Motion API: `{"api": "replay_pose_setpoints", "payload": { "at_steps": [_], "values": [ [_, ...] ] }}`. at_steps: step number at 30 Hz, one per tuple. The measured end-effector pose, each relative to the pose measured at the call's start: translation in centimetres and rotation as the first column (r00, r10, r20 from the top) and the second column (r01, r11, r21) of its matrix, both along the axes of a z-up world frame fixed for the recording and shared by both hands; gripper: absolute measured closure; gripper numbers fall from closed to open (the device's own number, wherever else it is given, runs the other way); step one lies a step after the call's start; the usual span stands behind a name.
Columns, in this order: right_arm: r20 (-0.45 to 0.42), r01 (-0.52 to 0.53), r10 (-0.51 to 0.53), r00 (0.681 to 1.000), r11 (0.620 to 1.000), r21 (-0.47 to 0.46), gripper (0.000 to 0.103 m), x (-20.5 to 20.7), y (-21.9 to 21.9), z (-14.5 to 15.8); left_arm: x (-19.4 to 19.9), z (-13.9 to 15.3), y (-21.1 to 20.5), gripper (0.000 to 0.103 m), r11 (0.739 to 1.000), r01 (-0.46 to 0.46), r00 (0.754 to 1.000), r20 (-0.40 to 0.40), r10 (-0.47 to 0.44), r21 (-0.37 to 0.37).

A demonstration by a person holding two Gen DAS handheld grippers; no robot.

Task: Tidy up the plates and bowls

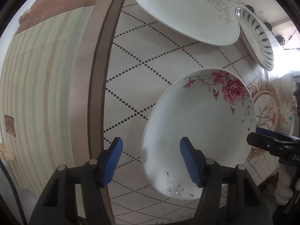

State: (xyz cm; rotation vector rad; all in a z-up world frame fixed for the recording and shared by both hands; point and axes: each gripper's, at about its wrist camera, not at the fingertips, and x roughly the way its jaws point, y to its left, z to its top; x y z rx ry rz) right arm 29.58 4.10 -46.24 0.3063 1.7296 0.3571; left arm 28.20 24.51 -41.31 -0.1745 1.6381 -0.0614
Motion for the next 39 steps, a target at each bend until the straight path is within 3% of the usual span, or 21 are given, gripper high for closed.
{"api": "replay_pose_setpoints", "payload": {
  "at_steps": [5,9,14,16,22,31,39],
  "values": [
    [-0.037,-0.01,0.01,0.999,1.0,0.004,0.04,0.3,0.9,-1.4,0.1,-0.8,-0.8,0.063,1.0,0.02,1.0,-0.004,-0.02,-0.003],
    [-0.033,-0.023,0.024,0.999,1.0,0.015,0.063,0.2,1.4,-1.3,0.0,-1.1,-0.8,0.068,1.0,0.001,1.0,0.002,-0.001,-0.002],
    [-0.029,-0.007,0.007,1.0,1.0,-0.001,0.078,0.3,0.9,-1.6,0.0,-1.3,0.6,0.081,0.999,-0.041,0.999,0.007,0.041,-0.003],
    [-0.028,0.004,-0.004,1.0,1.0,-0.008,0.089,0.4,0.5,-1.9,0.0,-1.3,1.1,0.082,0.998,-0.054,0.998,0.009,0.054,-0.014],
    [-0.012,0.018,-0.018,1.0,1.0,0.018,0.091,0.4,-0.4,-1.9,-0.4,-1.4,1.1,0.083,0.999,-0.048,0.999,0.018,0.048,0.005],
    [0.028,0.055,-0.056,0.998,0.998,0.032,0.091,0.8,-5.8,0.3,-1.3,-1.0,-3.2,0.083,1.0,0.009,0.999,0.038,-0.008,-0.012],
    [0.053,0.158,-0.158,0.986,0.987,0.017,0.091,0.9,-14.5,3.1,1.1,0.8,-9.7,0.083,0.994,0.09,0.992,0.096,-0.084,-0.056]
  ]
}}
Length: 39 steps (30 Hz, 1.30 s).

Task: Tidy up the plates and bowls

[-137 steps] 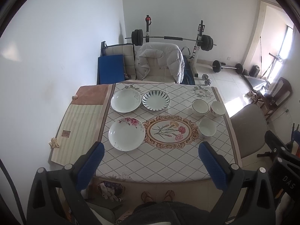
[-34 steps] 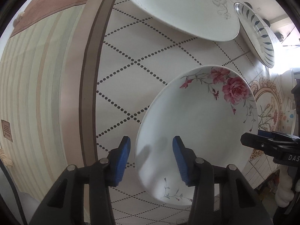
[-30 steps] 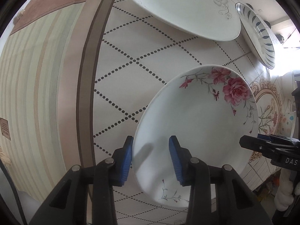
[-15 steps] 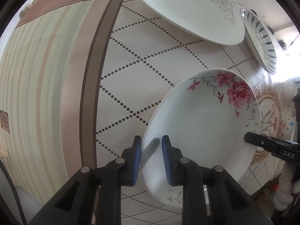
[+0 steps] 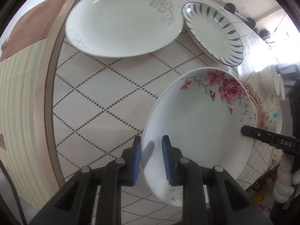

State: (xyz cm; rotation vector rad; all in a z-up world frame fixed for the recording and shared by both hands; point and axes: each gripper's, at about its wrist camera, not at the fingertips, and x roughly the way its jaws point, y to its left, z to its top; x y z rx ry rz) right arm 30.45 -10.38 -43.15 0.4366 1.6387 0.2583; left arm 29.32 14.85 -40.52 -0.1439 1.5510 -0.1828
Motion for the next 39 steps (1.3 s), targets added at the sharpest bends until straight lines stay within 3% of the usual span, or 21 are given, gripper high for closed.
{"api": "replay_pose_setpoints", "payload": {
  "at_steps": [11,20,28,32,39],
  "values": [
    [-0.007,0.128,-0.13,0.992,0.985,-0.113,0.091,0.0,-12.5,-0.3,5.5,-1.5,-11.5,0.083,0.987,0.156,0.988,-0.011,-0.156,-0.024],
    [-0.003,0.118,-0.12,0.993,0.982,-0.145,0.09,0.6,-16.5,-0.7,6.3,-1.7,-15.3,0.083,0.978,0.207,0.978,-0.023,-0.207,0.028],
    [-0.017,0.081,-0.085,0.996,0.982,-0.169,0.088,-0.2,-16.6,-1.4,5.8,-2.4,-17.4,0.083,0.977,0.204,0.979,-0.027,-0.203,0.053],
    [-0.035,0.054,-0.062,0.997,0.98,-0.192,0.087,1.4,-13.0,-1.5,5.6,-2.1,-16.7,0.083,0.985,0.164,0.986,-0.037,-0.162,0.044],
    [-0.006,0.007,-0.01,1.0,0.955,-0.296,0.087,1.8,-9.3,-0.6,4.8,0.7,-14.8,0.082,0.98,0.135,0.99,0.018,-0.139,0.147]
  ]
}}
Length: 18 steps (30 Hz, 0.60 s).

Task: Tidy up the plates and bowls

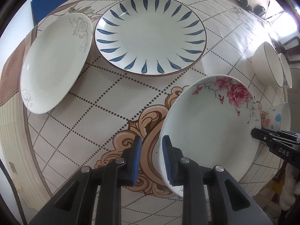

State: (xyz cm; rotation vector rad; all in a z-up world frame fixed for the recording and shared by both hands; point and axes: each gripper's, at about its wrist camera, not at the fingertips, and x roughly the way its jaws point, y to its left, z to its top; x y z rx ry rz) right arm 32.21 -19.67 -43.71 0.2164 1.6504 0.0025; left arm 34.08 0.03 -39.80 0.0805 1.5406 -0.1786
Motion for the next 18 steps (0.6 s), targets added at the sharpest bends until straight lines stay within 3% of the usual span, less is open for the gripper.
{"api": "replay_pose_setpoints", "payload": {
  "at_steps": [6,8,9,11,12,13,14,16,18],
  "values": [
    [0.048,-0.066,0.067,0.997,0.998,-0.02,0.087,-0.5,2.0,3.0,-1.7,2.4,1.4,0.081,0.998,-0.059,0.997,0.042,0.057,0.035],
    [0.059,-0.09,0.091,0.994,0.996,-0.014,0.085,-0.4,3.0,4.2,-2.1,3.2,2.2,0.071,0.995,-0.095,0.995,0.038,0.095,0.016],
    [0.065,-0.108,0.108,0.992,0.994,-0.005,0.079,-0.2,3.5,4.6,-2.3,3.8,2.6,0.068,0.993,-0.115,0.993,0.035,0.115,0.005],
    [0.073,-0.148,0.147,0.986,0.989,0.009,0.055,0.3,4.6,5.7,-2.6,4.9,3.4,0.057,0.988,-0.155,0.987,0.032,0.156,-0.017],
    [0.082,-0.169,0.166,0.983,0.985,0.024,0.037,0.7,5.3,6.4,-2.7,5.5,4.0,0.054,0.983,-0.181,0.983,0.036,0.182,-0.039],
    [0.099,-0.189,0.183,0.978,0.981,0.047,0.031,1.1,6.0,7.0,-2.7,6.3,4.4,0.044,0.977,-0.205,0.977,0.044,0.208,-0.058],
    [0.117,-0.208,0.199,0.973,0.976,0.07,0.031,1.5,6.7,7.6,-2.6,6.9,4.8,0.033,0.972,-0.222,0.972,0.058,0.226,-0.072],
    [0.152,-0.246,0.229,0.961,0.964,0.103,0.03,2.7,8.0,9.0,-2.5,8.6,5.5,0.02,0.965,-0.252,0.96,0.108,0.259,-0.072],
    [0.207,-0.285,0.253,0.945,0.948,0.141,0.023,3.9,9.4,10.4,-2.0,10.0,6.2,0.016,0.959,-0.278,0.944,0.168,0.284,-0.061]
  ]
}}
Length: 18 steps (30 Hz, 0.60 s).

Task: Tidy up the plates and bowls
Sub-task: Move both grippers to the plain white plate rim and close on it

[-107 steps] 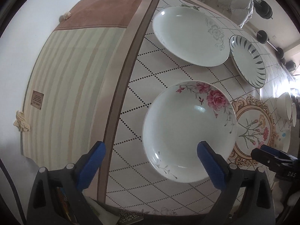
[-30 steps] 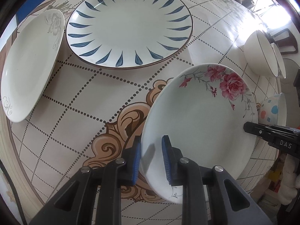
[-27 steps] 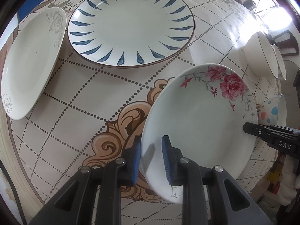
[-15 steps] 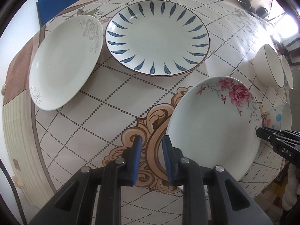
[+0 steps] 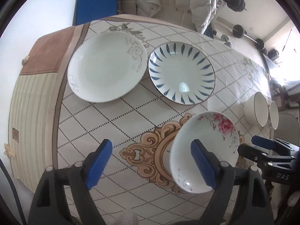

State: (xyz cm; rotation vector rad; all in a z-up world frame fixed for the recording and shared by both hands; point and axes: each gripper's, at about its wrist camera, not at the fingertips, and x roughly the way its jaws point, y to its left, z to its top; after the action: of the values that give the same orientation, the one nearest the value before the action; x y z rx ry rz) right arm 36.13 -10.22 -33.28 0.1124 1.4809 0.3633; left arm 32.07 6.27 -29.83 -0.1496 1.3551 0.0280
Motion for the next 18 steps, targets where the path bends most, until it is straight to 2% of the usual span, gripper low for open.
{"api": "replay_pose_setpoints", "payload": {
  "at_steps": [3,6,10,13,18],
  "values": [
    [0.06,-0.071,0.068,0.996,0.996,0.056,0.01,2.5,2.7,2.0,1.4,1.6,2.0,0.015,0.998,-0.049,0.997,0.061,0.047,0.039],
    [0.077,-0.105,0.1,0.992,0.992,0.068,0.01,5.8,5.5,3.3,3.0,2.9,5.5,0.015,0.993,-0.098,0.992,0.088,0.093,0.06],
    [0.078,-0.156,0.156,0.985,0.988,-0.002,0.01,10.6,10.1,3.4,5.7,2.6,11.3,0.015,0.983,-0.171,0.982,0.09,0.165,0.07],
    [0.046,-0.189,0.191,0.98,0.981,-0.045,0.01,14.1,13.6,1.9,7.9,0.8,15.0,0.015,0.981,-0.192,0.98,0.055,0.189,0.04],
    [-0.037,-0.16,0.16,0.986,0.987,-0.013,0.01,19.8,17.8,-2.3,10.6,-2.8,19.3,0.016,0.983,-0.182,0.983,-0.007,0.182,0.015]
  ]
}}
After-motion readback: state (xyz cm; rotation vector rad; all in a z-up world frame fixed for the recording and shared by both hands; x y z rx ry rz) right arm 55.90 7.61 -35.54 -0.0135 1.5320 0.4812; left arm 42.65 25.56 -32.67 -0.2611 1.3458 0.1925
